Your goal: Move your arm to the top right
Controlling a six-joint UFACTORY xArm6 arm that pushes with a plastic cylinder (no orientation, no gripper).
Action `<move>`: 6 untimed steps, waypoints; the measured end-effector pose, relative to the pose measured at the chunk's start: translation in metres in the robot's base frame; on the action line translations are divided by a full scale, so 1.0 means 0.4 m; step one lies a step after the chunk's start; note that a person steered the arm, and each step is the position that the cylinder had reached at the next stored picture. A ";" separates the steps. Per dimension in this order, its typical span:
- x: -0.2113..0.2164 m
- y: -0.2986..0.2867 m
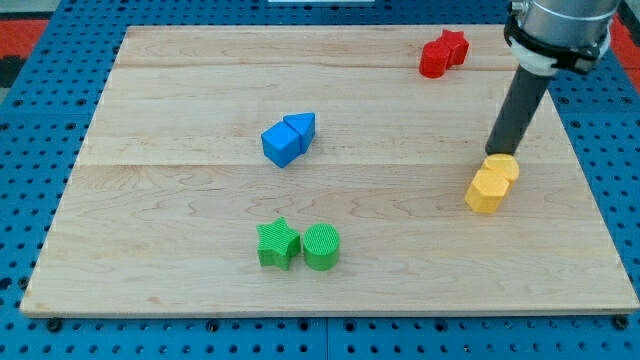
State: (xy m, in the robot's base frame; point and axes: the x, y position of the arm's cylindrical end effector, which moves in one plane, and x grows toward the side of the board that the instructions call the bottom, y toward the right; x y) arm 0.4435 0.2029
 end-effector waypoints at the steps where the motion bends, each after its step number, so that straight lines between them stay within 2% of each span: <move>1: 0.066 -0.045; 2: 0.107 -0.059; 3: -0.015 0.026; 4: -0.208 0.183; 6: -0.561 0.224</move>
